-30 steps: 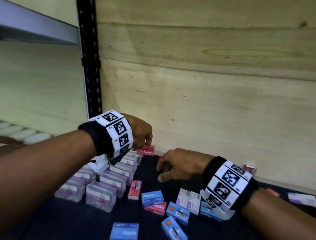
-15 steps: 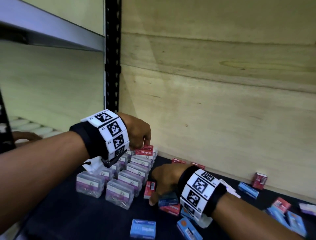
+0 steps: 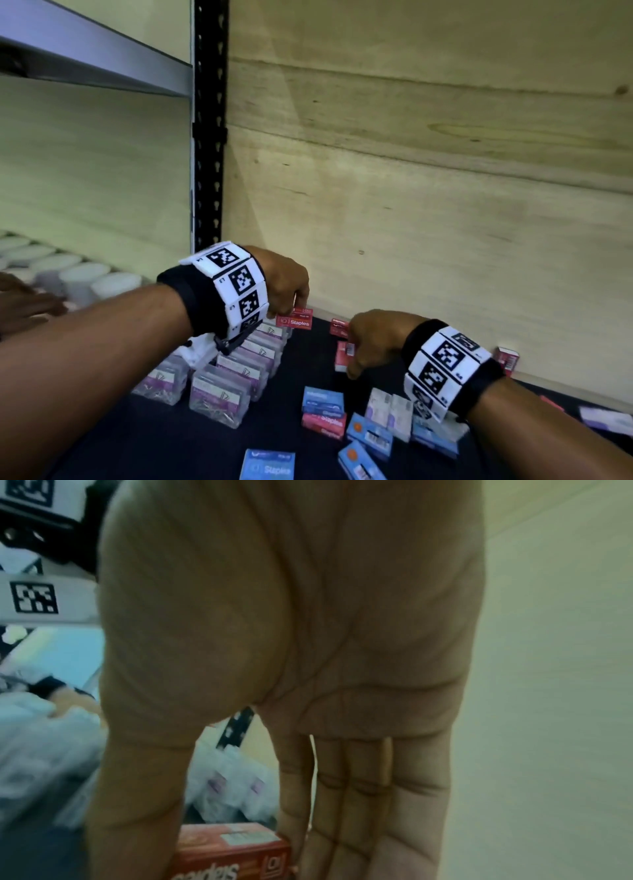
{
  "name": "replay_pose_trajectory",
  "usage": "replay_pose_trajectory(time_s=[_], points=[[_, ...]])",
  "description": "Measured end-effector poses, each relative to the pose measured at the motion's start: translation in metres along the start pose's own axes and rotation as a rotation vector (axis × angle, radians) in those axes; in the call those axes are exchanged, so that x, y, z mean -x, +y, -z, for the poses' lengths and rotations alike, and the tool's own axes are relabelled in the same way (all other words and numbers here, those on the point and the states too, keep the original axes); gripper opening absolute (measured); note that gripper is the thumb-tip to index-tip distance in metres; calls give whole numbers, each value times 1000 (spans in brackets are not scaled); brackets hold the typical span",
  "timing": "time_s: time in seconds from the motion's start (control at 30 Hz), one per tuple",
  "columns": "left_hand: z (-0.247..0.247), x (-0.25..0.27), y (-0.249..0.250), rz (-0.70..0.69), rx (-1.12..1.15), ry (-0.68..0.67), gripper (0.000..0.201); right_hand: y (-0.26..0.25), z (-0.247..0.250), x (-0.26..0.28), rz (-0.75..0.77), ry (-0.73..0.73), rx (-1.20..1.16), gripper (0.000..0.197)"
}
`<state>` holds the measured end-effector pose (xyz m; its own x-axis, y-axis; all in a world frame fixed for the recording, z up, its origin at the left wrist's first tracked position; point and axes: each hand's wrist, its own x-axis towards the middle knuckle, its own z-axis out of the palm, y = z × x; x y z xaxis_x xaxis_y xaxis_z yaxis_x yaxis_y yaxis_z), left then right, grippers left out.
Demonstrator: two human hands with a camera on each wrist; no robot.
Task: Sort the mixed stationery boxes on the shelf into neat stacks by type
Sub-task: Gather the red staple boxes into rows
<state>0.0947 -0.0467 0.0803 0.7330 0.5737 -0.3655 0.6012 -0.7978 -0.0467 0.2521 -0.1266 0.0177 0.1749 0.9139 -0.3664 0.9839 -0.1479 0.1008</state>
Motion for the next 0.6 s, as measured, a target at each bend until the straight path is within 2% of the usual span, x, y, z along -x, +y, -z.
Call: replay_pose_trajectory(time_s=[0.2,0.3,0.4,0.6], points=[[-11,-41,30,-55,-26,-39,38,41,-20,8,-90,-46,26,34],[-17,-62,38,-78,-44,-69,21,49,-23,10,-66,-53,-4,39],[-26,-79,41,-83,-6,-52,27,50,-25,8,-57,-34,-78,51],[-44,-89,53,-30,-87,171,9,41,-31,2,-85,-63,-70,46]])
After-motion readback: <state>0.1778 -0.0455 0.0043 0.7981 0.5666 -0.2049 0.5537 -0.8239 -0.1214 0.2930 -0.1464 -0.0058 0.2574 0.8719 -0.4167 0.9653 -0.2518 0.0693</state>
